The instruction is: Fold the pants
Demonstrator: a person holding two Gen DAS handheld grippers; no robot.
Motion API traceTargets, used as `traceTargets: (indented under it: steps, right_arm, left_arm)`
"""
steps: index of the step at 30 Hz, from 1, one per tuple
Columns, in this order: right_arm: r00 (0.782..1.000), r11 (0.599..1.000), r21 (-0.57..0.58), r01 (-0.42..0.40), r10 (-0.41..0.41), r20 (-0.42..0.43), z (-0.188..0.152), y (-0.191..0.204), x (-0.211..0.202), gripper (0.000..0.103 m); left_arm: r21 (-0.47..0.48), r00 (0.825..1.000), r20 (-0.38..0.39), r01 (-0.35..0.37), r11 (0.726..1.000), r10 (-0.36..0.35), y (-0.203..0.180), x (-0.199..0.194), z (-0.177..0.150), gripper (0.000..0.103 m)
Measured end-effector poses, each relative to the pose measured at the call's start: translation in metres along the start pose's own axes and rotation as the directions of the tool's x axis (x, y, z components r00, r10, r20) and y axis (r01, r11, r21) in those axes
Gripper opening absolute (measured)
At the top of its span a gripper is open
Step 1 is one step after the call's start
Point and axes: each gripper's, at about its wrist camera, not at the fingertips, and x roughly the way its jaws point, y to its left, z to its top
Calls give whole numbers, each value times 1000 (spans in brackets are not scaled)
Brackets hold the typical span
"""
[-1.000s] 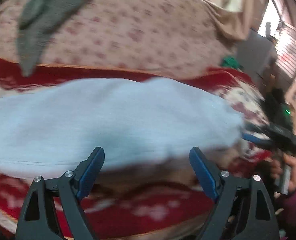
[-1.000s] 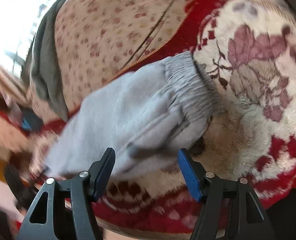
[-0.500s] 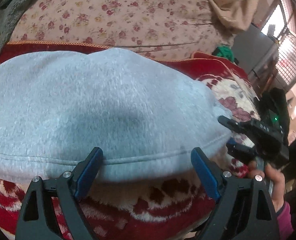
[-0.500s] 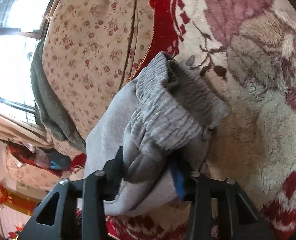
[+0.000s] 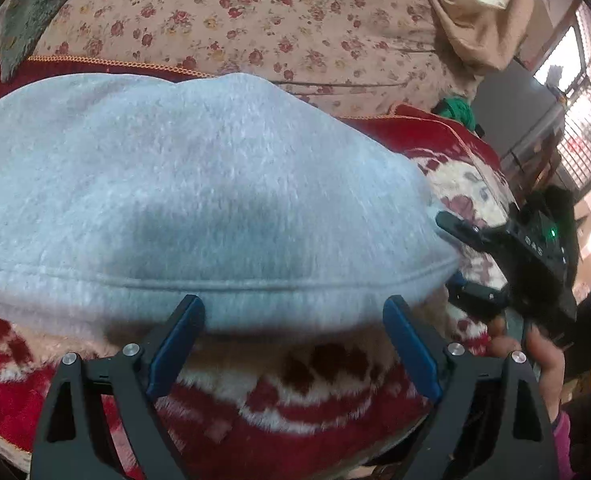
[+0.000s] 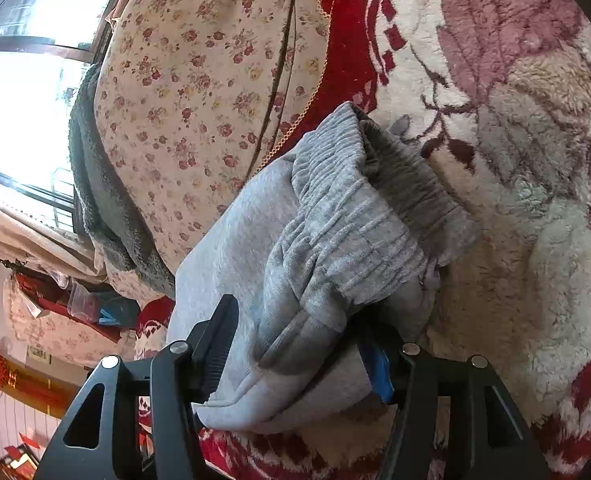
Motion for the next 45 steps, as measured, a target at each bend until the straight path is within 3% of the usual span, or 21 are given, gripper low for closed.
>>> traceTargets:
  steps: [1,2,3,4,5,6,8,11,13,15,19,20,22,24,25,28,33,35,37,41,45]
  right_arm:
    - [1000,1000,8,-9,9,7,1,-3,0,59]
    - [1000,1000,12,-7,7,21,3,-7,0,41]
    - [1000,1000,15,-12,12,26,4,-10,0,33]
    - [999,999,27,-28,28,29,5,-13,1,31]
    - [999,999,31,-35,34,35,5,-13,0,29]
    - [999,999,15,-31,30,45,4,-10,-3,26]
    - [997,999,-19,-29,30,66,4,-1,-11,24]
    - [994,997,-58,-58,63,86,6,15,-27,22]
    - [992,993,-89,-73,82,93,3,25,-41,20]
    - [992,990,-120,-72,83,94,-2,33,-53,18]
    - [997,987,-156,37,-27,65,-17,24,-53,17]
    - [996,987,-142,78,-71,57,-18,16,-47,17]
    - [984,973,-147,179,-177,29,-19,5,-30,17]
    - [971,952,-191,238,-236,31,-23,8,-25,18]
    - [970,951,-192,242,-239,38,-23,11,-27,19]
    - [949,929,-196,314,-314,30,-18,21,-39,35]
    - [911,841,-351,412,-382,155,-21,69,-60,39]
    - [929,829,-421,369,-334,157,-18,96,-51,45]
    - [948,813,-489,317,-290,132,-12,121,-29,58]
    - [955,748,-600,283,-279,103,1,155,35,59]
    - [947,744,-607,278,-320,41,12,147,97,58]
  left_arm:
    - [-3,1000,9,3,1000,-3,-1,3,2,91]
    - [-4,1000,19,4,1000,-4,-1,4,3,91]
    - [-11,999,31,12,1000,-12,-1,5,6,90]
    - [-19,998,54,41,999,-40,-1,4,8,75]
    - [-13,997,57,47,999,-46,-2,5,10,38]
    - [9,999,40,26,1000,-26,-5,7,14,22]
    - [11,999,21,34,999,-34,-5,8,18,21]
    - [21,996,5,86,996,-86,-6,0,16,7]
    - [54,993,-6,120,991,-119,-13,-8,12,7]
    - [119,995,4,98,988,-99,-22,-14,5,7]
    - [173,998,44,24,985,-32,-26,-16,0,10]
    - [156,998,48,27,987,-35,-24,-16,3,16]
    - [128,997,70,29,991,-39,-17,-22,9,38]
    - [109,992,122,22,994,-35,-12,-31,16,74]
    - [96,987,160,16,995,-31,-7,-34,21,77]
    - [89,989,149,-22,996,8,1,-22,32,77]
    - [100,997,54,-51,994,45,11,9,27,76]
    - [118,998,36,-61,991,57,11,16,21,76]
    - [137,998,42,-61,989,56,10,11,23,76]
    - [149,992,105,-80,986,65,15,-11,52,76]
    - [177,985,126,-138,974,116,27,-7,108,79]
